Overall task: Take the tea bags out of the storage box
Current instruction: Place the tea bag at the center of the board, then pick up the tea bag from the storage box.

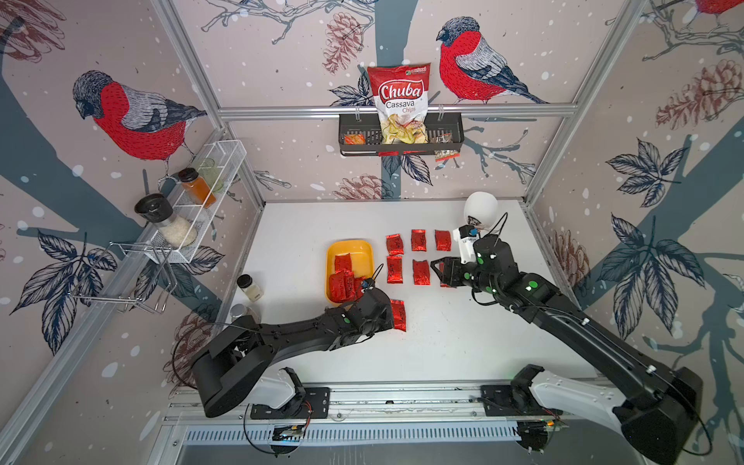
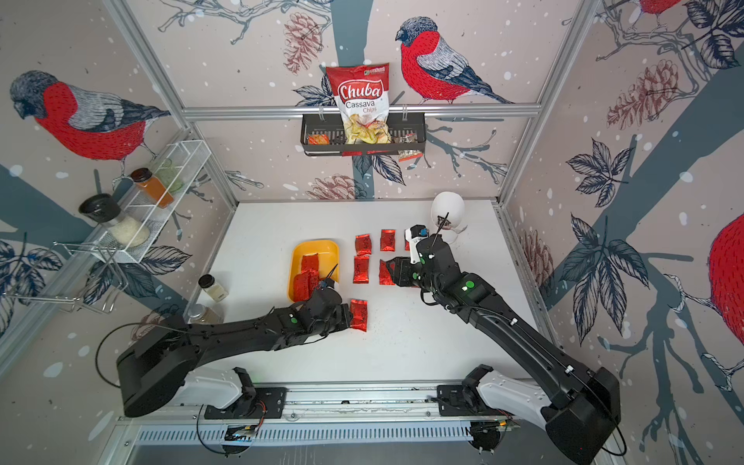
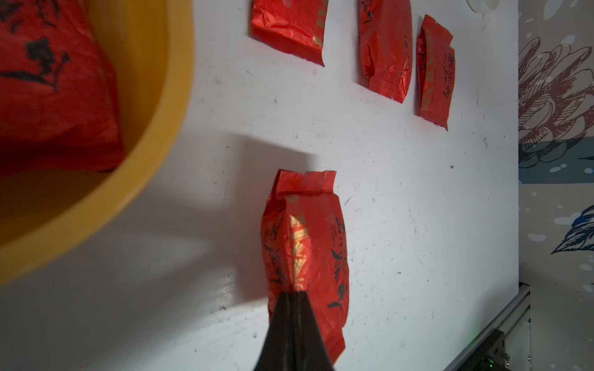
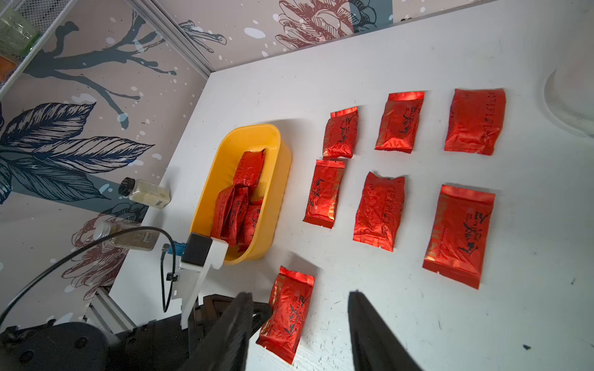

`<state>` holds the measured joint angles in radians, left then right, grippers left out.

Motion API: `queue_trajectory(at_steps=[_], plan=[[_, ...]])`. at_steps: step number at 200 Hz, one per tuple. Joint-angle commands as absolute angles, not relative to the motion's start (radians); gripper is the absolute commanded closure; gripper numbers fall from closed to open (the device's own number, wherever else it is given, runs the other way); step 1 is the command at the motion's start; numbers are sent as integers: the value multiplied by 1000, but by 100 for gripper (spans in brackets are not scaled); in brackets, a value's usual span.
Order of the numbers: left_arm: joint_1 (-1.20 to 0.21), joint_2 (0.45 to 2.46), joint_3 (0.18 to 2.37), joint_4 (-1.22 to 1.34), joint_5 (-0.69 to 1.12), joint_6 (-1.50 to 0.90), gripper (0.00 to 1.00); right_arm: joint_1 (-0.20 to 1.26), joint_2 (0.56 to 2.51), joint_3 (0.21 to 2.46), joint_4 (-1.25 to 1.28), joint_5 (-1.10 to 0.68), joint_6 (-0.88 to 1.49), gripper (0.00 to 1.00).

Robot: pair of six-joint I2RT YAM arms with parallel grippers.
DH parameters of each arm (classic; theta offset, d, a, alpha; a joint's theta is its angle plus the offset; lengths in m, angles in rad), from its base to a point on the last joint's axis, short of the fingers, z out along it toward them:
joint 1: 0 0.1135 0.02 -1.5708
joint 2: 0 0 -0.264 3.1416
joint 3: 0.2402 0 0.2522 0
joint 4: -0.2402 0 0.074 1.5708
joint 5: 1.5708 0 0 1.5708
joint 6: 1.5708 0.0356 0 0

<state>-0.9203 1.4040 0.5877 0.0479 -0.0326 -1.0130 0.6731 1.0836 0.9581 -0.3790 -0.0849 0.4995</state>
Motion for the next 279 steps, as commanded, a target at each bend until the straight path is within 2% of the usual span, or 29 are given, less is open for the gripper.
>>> queue_trajectory(at_steps=[1,28,50,60,86,130,174,222,260,279], plan=[[-920,1437,605,104,-48,-1006,100,673,1079,966,-394,-67,499,47],[-920,1453,620,85,-64,-993,100,672,1083,965,-392,-65,496,46],[-920,1430,624,42,-84,-988,69,673,1090,966,-387,-65,496,46],[-920,1408,626,18,-91,-981,62,673,1095,970,-383,-64,494,45],[-930,1323,661,-91,-120,-945,58,673,1120,987,-375,-69,489,44],[-928,1176,837,-357,-293,-839,56,678,1218,1022,-307,-128,512,44],[-634,1115,834,-362,-145,-701,55,764,1422,1118,-199,-177,570,46],[-263,1124,761,-275,92,-609,55,886,1770,1386,-211,-230,601,53],[-61,1126,712,-236,199,-566,55,948,2041,1622,-242,-276,619,56],[-9,1128,692,-228,237,-554,55,956,2143,1719,-268,-286,624,57]])
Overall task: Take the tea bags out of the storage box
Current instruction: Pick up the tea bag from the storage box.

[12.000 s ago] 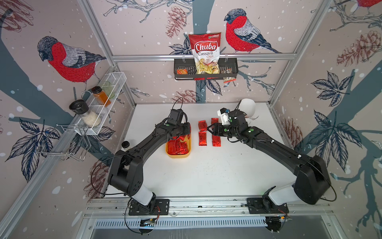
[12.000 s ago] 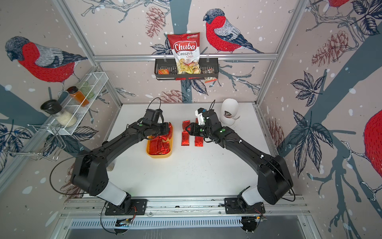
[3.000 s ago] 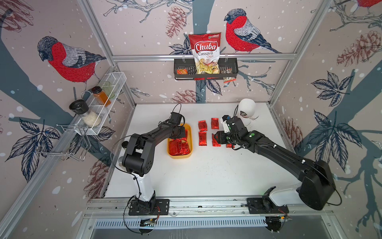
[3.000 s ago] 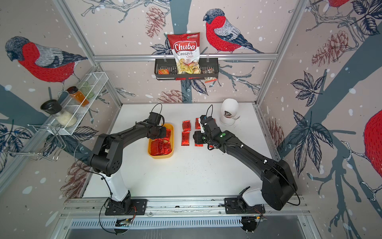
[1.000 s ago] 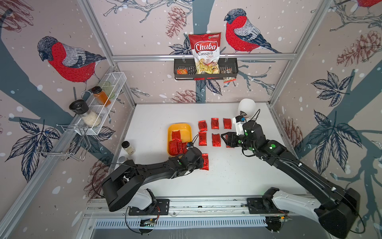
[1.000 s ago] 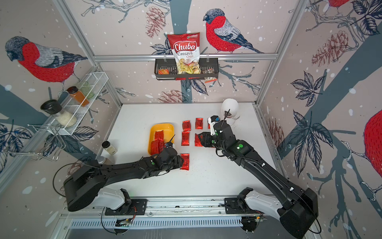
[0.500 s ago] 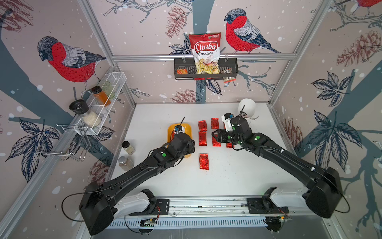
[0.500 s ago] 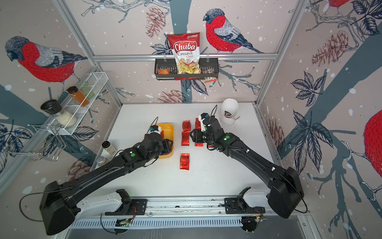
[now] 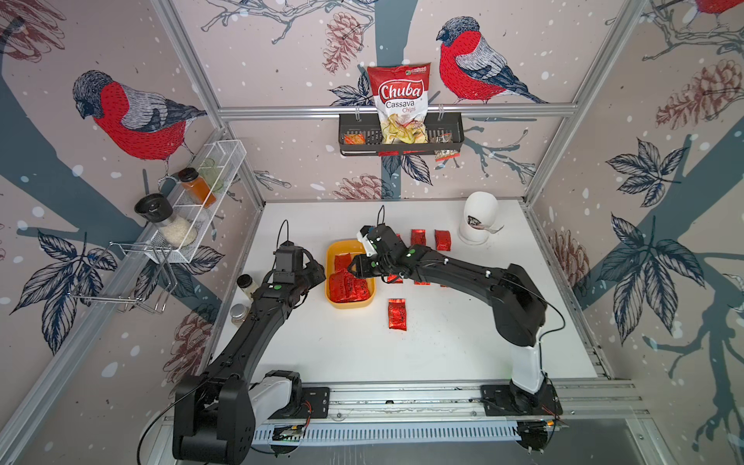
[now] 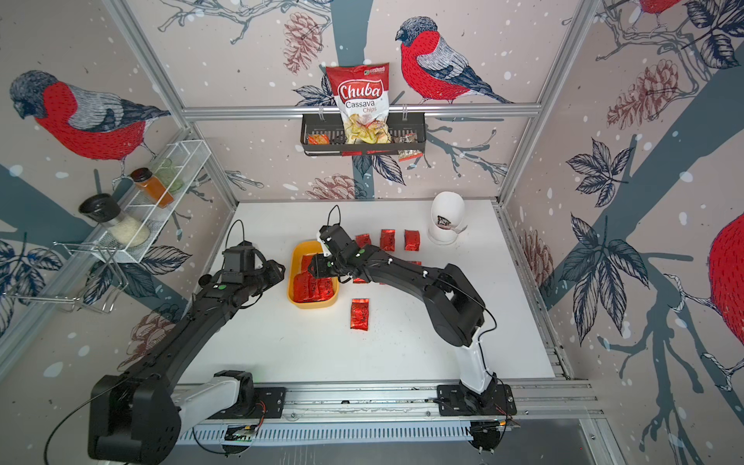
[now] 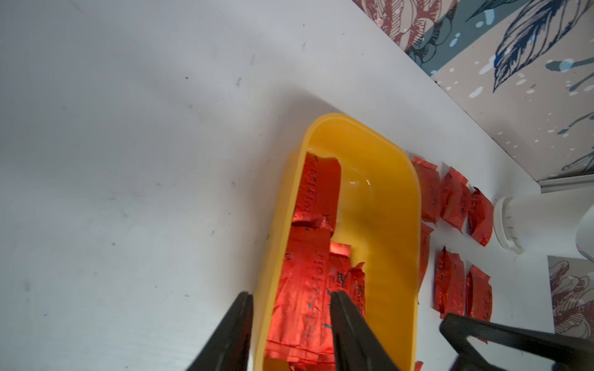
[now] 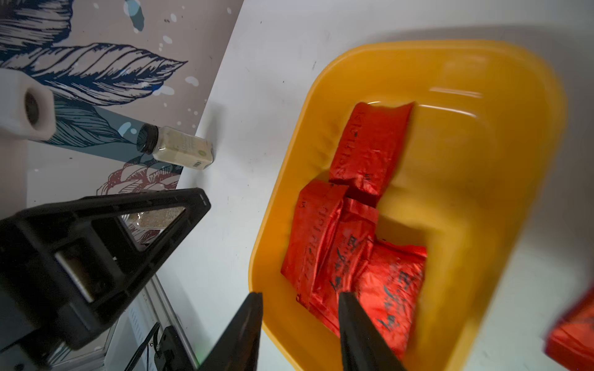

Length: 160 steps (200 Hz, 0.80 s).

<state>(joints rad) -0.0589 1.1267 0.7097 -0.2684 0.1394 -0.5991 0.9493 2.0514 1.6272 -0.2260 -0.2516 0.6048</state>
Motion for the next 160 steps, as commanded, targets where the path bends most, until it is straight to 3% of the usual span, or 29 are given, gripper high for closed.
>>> queue_trajectory(at_steps=[1,45,135,160], plan=[[-7,1128,692,-227,238,-554,55,956,2148,1722,-269,-287,624,57],[1,1126,658,-205,254,-546,55,958,2267,1841,-323,-267,632,59],[4,1124,658,-202,285,-542,55,982,2330,1862,-330,-278,644,65],[5,1112,649,-206,287,-543,55,986,2345,1884,-343,-278,640,71]])
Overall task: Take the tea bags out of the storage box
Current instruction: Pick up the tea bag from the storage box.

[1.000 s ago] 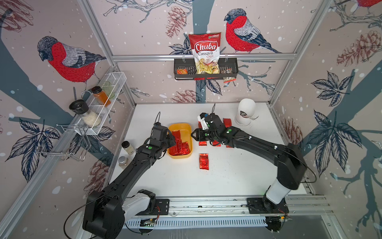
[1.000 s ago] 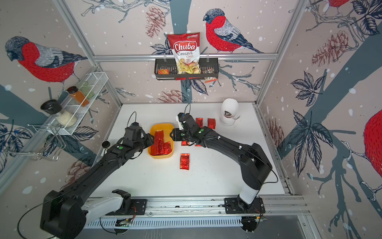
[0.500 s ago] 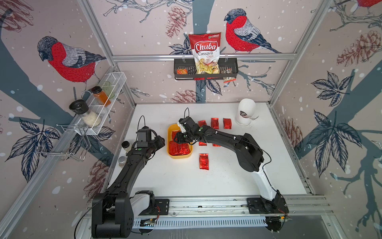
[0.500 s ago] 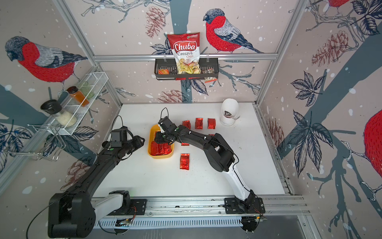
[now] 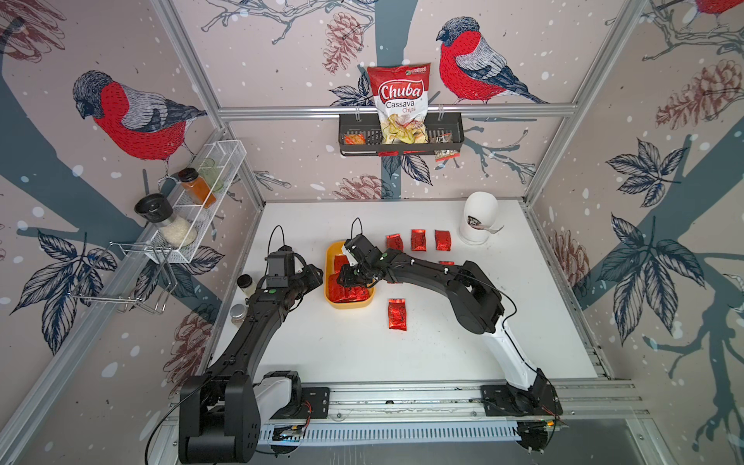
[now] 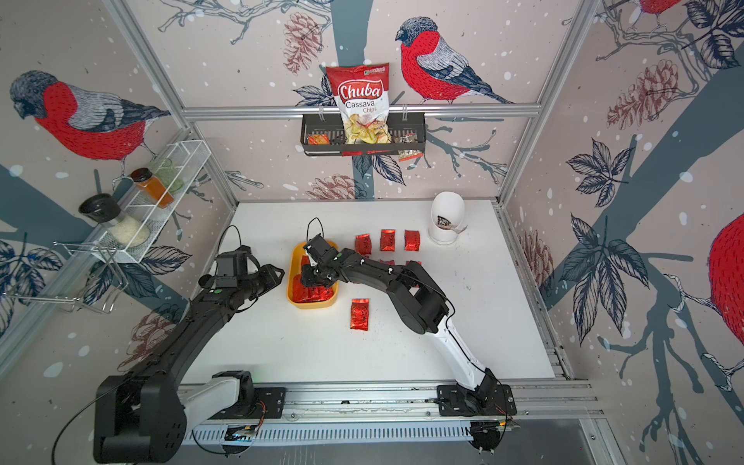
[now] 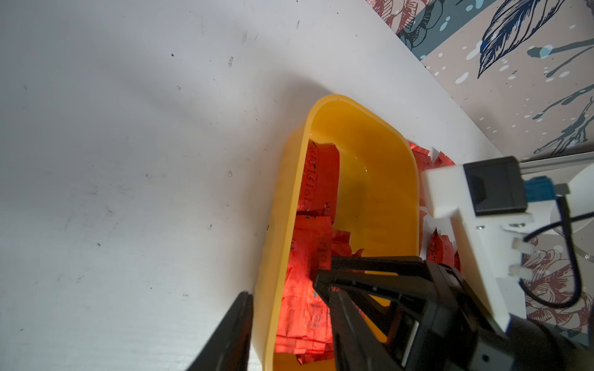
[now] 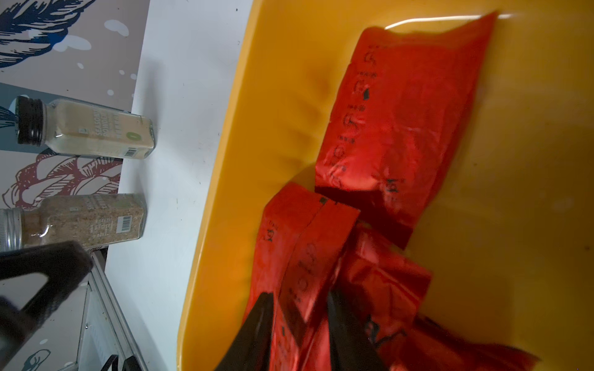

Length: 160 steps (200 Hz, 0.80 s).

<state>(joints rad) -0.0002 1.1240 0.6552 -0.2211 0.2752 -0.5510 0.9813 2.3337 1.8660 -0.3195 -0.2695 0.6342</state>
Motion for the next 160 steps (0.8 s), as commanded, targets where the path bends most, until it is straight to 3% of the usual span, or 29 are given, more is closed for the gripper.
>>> queue_trajectory(at_steps=[1,50,131,160], plan=[[5,1112,648,-206,287,-544,55,987,2345,1884,-343,-278,641,72],[4,1090,640,-215,291,-546,55,987,2319,1866,-330,-275,647,100],[-1,1067,695,-262,333,-544,56,927,2083,1681,-225,-334,663,100],[-94,1076,733,-288,290,-550,56,860,1930,1525,-185,-365,658,100]])
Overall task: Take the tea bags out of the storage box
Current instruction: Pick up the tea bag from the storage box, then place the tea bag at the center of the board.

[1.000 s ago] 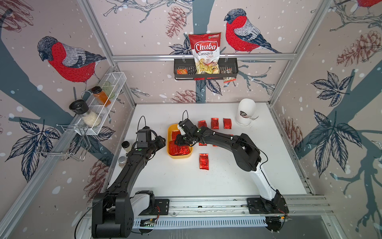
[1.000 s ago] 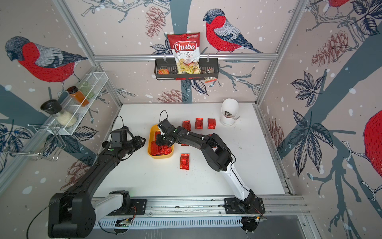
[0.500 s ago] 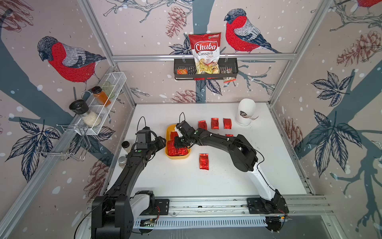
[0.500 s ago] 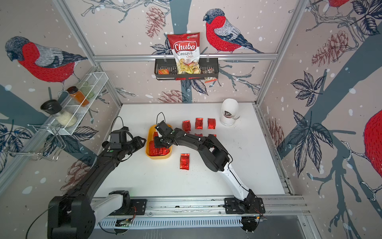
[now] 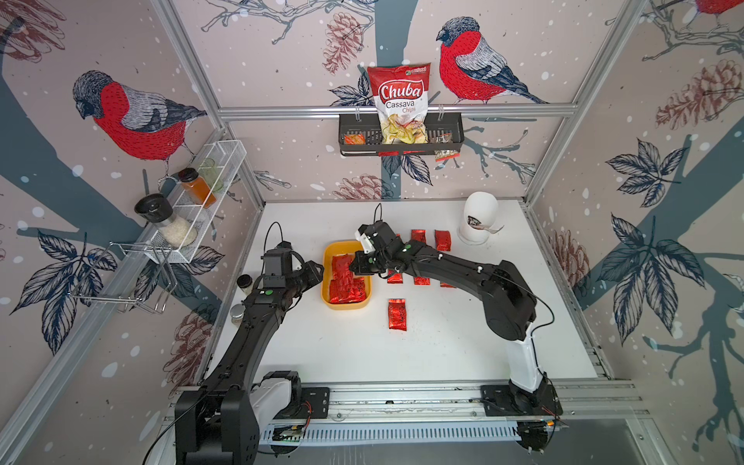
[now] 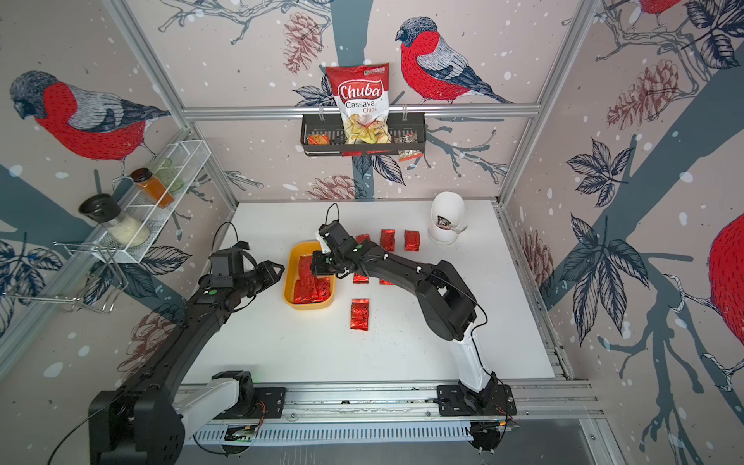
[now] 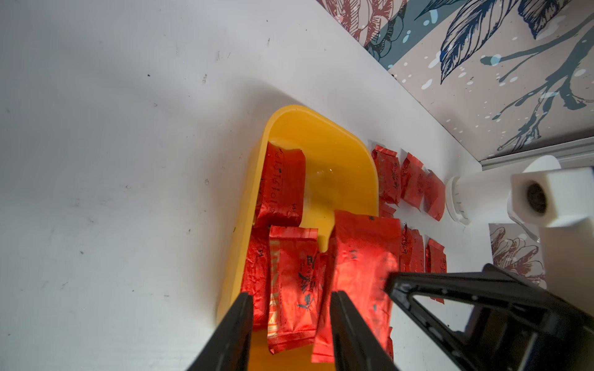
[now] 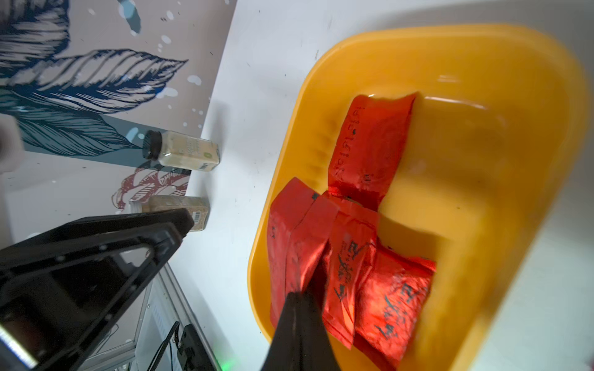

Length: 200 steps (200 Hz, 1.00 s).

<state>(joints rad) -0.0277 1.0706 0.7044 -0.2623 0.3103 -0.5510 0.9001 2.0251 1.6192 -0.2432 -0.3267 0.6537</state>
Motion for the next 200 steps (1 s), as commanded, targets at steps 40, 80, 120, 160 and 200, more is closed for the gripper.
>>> queue_trajectory(at_steps=[40,80,120,160,200], plan=[[-251,1103,727,-257,230,-608,57,747,1676,1219,-161,-387,641,100],[-340,1148,726,-234,191,-637,58,663,1459,920,-149,-378,629,100],[-393,1187,727,-221,164,-652,58,629,1360,717,-95,-368,647,100],[-400,1209,727,-237,137,-644,58,593,1365,631,-70,-380,633,100],[-399,1209,728,-246,119,-639,57,574,1394,595,-60,-368,620,100]])
